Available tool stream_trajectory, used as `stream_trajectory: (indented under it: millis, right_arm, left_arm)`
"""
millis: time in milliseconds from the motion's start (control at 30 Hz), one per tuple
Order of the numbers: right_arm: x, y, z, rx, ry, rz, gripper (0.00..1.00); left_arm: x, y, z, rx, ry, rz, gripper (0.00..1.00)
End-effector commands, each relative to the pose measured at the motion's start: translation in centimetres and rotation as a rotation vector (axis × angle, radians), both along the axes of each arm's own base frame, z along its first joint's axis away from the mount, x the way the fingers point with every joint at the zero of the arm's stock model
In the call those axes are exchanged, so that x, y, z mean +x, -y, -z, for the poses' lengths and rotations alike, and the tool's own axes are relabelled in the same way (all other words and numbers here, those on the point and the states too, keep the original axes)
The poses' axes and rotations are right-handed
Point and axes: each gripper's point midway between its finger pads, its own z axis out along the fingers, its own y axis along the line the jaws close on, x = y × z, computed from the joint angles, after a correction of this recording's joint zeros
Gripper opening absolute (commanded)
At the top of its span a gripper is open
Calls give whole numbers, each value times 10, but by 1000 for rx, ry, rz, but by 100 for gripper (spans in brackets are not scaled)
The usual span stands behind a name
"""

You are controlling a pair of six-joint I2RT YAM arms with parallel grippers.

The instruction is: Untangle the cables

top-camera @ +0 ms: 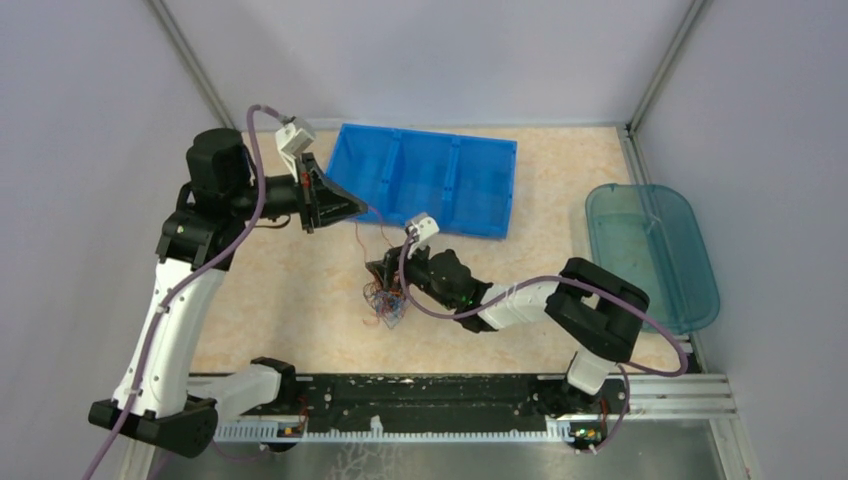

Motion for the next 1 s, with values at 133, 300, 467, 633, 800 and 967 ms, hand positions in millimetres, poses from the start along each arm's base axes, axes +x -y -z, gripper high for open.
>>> stream_trajectory:
  millis: [133, 300, 467, 633, 800, 967]
  right_arm:
    - [-6, 20, -2, 61, -15, 48, 68]
    - [-8, 27, 14, 47, -49, 64, 68]
    - [-9, 35, 25, 29, -62, 83, 68]
    - [-10, 38, 18, 27, -26, 78, 68]
    - [-28, 31, -75, 145, 150, -50, 73]
    - [-73, 9, -139, 298, 285, -329, 74]
  left_arm:
    - [-1, -7, -60, -50, 160, -74, 0]
    - [2, -14, -84, -55, 246, -142, 0]
    - [9, -24, -112, -50, 361, -219, 0]
    - [9, -27, -131, -61, 389, -238, 0]
    - [8, -23, -99, -36, 320, -209, 0]
    - [11, -22, -77, -15, 289, -197, 0]
